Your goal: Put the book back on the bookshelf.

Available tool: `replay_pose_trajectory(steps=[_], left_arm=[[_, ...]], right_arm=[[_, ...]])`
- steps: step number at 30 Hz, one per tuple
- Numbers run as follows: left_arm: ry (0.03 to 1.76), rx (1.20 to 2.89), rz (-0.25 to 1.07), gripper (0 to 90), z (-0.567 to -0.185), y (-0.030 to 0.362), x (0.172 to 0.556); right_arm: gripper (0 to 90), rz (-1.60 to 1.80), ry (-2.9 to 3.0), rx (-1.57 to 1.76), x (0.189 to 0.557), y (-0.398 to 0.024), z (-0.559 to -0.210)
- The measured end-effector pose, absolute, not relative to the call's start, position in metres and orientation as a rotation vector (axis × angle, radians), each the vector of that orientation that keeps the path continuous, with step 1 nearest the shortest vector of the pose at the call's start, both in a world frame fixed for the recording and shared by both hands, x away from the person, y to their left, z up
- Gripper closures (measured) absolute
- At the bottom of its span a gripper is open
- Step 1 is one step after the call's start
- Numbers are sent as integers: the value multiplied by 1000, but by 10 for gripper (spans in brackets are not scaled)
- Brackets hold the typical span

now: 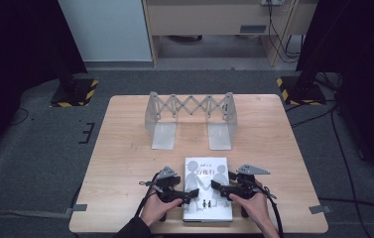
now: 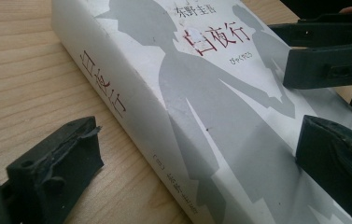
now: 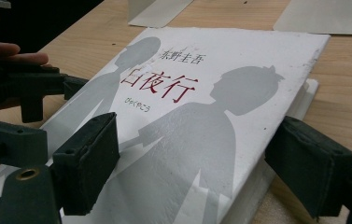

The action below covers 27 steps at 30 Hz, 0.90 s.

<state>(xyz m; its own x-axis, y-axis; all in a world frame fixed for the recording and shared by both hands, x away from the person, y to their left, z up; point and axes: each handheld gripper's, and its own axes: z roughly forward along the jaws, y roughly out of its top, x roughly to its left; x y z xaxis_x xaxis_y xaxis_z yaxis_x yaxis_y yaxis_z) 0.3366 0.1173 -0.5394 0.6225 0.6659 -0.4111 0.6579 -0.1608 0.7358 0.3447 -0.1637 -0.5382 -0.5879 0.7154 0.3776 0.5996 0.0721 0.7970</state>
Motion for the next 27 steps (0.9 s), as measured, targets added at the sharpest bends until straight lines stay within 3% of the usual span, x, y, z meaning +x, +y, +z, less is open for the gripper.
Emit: replay_pose_trajectory(steps=[22,27], left_arm=[[1034,1864,-17,0,-540,115,337],[1015,1871,-23,9,-540,112,336]], right_arm=[[214,1507,2228,1326,346,-165,-534],[264,1498,2221,1345,346,-167,-530]])
